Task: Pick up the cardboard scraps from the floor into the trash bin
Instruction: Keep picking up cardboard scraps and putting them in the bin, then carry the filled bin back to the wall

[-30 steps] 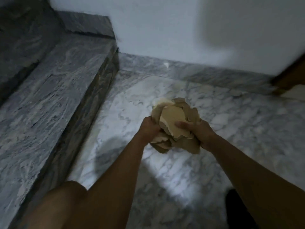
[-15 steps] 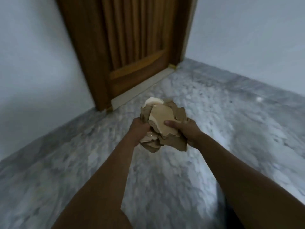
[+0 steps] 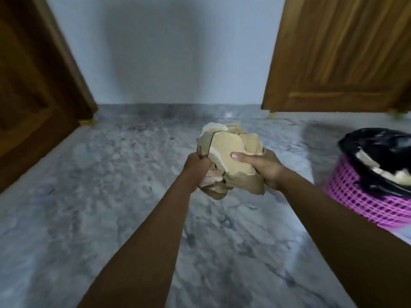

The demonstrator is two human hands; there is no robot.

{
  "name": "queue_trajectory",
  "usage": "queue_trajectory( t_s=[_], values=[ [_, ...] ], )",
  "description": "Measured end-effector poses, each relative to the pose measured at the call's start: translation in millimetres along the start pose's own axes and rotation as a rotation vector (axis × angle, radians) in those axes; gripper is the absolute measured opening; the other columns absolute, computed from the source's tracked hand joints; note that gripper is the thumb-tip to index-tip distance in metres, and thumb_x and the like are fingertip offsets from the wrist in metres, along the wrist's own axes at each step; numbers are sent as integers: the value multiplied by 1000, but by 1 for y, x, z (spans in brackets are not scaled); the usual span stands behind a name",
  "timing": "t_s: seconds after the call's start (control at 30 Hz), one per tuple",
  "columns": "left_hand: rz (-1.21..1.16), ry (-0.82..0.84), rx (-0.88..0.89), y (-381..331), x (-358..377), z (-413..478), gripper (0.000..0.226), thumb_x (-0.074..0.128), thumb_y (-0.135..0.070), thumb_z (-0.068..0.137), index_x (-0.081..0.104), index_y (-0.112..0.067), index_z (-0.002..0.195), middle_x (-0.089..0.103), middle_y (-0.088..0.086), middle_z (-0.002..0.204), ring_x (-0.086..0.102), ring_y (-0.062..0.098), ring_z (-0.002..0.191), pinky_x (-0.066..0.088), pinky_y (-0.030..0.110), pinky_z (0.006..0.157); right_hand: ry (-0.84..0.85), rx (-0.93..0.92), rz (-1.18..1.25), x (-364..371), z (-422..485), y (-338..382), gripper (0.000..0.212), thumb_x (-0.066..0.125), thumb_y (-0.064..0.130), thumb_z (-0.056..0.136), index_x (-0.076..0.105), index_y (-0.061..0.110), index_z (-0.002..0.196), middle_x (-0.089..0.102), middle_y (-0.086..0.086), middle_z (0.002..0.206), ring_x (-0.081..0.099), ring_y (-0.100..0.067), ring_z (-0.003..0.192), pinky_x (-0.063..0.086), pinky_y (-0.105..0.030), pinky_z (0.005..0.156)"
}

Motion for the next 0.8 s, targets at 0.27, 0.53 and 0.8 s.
queue_trajectory(
  t_s=[0.27,0.53,0.8],
  values=[
    [1,346,136,-103,295,-1,18,65,-31,85,69,-17,96,73,8,97,69,26,93,57,38,81,-318,-1,27,-305,-39,18,79,98,48,45,71,27,116,75,4,110,72,-21,101,56,-44,93],
    [117,383,76,-170,469,23,48,56,-53,89,61,-14,117,68,8,108,66,27,96,55,45,91,-849,80,33,-460,-61,29,100,82,63,54,41,18,133,63,-3,115,64,-27,100,58,-44,83],
    [866,629,310,-169,517,72,48,44,-54,97,65,-11,97,60,4,93,57,20,82,46,30,72,-841,525,-901,-515,-65,-5,85,50,73,86,44,9,141,34,-18,146,35,-42,132,41,-51,99]
  ],
)
Point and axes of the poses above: each hand's wrist, its own z-axis towards the middle knuckle, its own x-axis out of the palm, y = z × x, the point moved 2 cm from there along z, towards the middle knuckle
